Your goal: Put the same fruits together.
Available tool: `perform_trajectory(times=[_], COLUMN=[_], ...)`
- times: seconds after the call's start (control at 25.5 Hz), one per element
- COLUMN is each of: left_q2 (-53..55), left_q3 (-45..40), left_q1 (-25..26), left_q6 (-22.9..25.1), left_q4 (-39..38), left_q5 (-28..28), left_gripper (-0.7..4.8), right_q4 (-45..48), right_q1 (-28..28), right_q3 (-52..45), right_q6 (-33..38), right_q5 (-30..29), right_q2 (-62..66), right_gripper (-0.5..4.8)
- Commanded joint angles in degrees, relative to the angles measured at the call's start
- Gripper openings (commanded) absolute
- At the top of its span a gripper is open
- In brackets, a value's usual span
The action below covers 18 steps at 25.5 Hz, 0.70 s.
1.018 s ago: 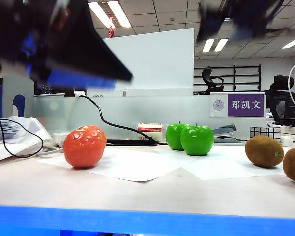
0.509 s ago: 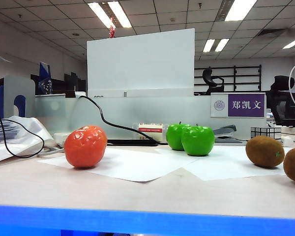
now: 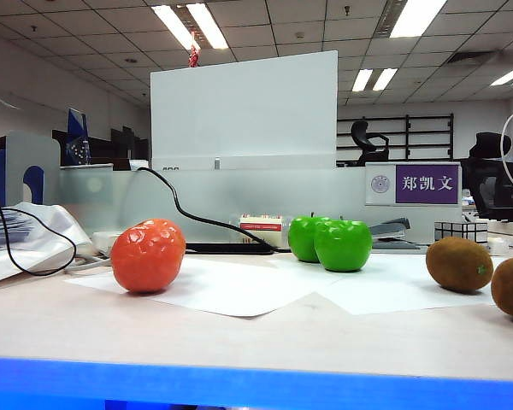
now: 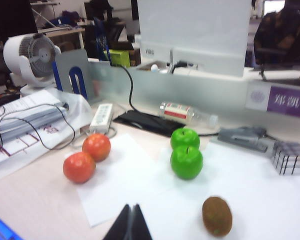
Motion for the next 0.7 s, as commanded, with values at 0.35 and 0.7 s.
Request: perform_trajectory(times=[0.35, 0.7], left_q2=[-0.11, -0.13], left_q3=[-12.31, -19.34], left_q1=[-0.02, 0.00], left_q6=[-3.89, -6.93], left_q4=[15.23, 22.21], left_q5=[6.49, 8.85], left_gripper=[-0.05, -0.05], right_q4=[24.33, 43.21], right_q1=[0.04, 0.00], right_q3=[-19.32, -38.25], right_q6=[3.17, 15.06], right_q5=[-3.82, -0.90], right_q2=[-1.14, -1.18], right_gripper=[-0.06, -0.06])
